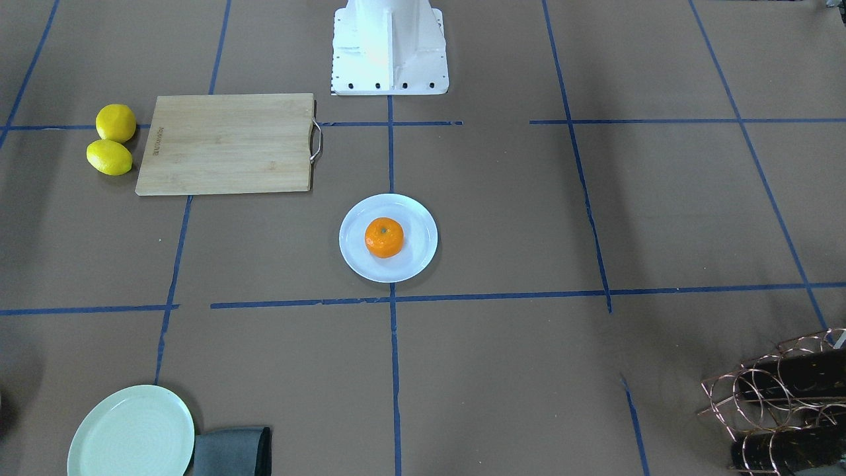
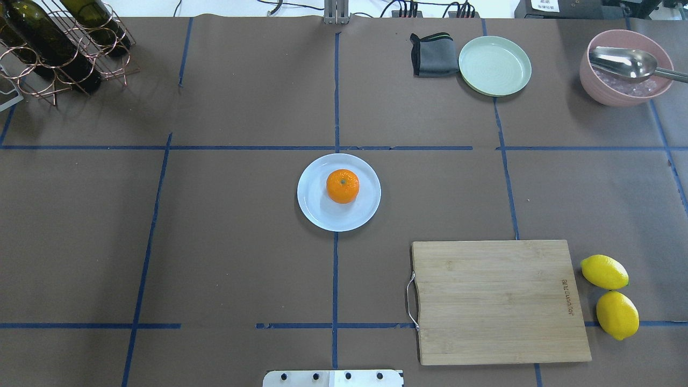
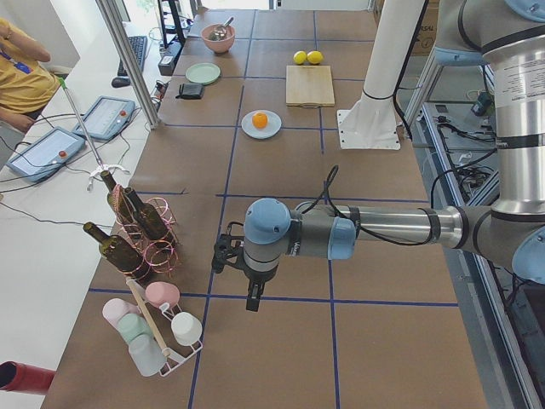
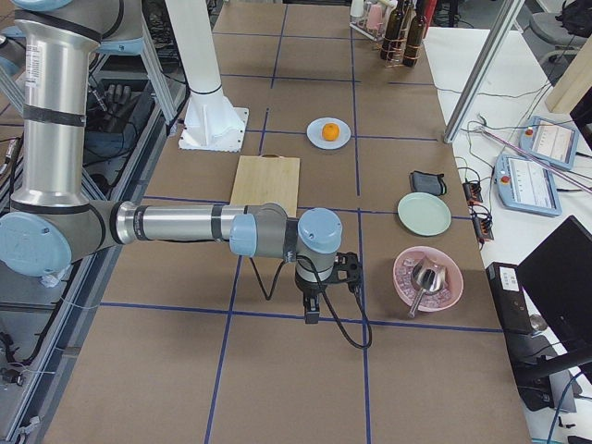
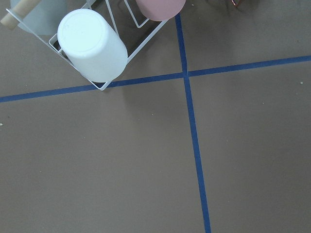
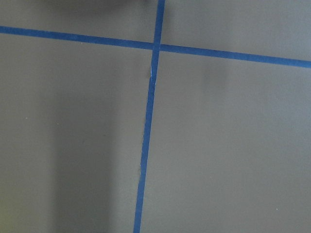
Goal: Pick orange to plate
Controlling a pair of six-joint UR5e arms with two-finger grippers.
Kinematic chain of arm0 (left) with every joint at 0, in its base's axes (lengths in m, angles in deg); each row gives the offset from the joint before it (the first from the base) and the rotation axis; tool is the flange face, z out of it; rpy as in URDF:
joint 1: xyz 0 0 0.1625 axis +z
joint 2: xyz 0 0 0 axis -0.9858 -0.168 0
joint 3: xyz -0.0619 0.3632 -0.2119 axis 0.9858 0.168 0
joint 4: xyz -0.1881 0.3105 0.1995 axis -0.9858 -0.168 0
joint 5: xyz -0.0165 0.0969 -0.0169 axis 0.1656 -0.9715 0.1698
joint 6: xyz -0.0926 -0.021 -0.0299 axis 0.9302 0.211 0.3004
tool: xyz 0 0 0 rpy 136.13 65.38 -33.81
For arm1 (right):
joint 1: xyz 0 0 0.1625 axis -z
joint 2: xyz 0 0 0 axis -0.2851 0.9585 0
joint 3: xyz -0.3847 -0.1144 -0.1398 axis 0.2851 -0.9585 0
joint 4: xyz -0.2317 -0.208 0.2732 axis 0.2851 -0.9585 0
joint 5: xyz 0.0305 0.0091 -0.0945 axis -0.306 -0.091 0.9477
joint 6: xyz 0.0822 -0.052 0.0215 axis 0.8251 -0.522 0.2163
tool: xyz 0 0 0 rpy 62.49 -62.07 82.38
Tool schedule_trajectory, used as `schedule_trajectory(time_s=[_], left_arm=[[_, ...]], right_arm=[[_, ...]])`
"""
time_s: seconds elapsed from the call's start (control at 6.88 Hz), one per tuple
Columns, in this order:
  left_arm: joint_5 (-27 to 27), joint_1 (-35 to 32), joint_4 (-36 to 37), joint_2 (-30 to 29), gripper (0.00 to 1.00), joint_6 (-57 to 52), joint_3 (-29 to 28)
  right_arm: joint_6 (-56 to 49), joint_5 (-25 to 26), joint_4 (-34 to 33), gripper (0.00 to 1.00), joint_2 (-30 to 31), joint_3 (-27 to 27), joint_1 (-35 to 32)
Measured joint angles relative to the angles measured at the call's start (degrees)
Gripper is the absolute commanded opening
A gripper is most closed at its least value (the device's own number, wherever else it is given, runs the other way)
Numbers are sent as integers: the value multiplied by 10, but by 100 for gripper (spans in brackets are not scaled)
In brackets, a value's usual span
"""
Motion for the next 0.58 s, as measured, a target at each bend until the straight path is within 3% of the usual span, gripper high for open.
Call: schedule_trajectory(time_s=[0.58], left_arm=[[0, 0, -1, -1, 100, 0, 0]], right_arm=[[5, -10, 0, 100, 0, 0, 0]])
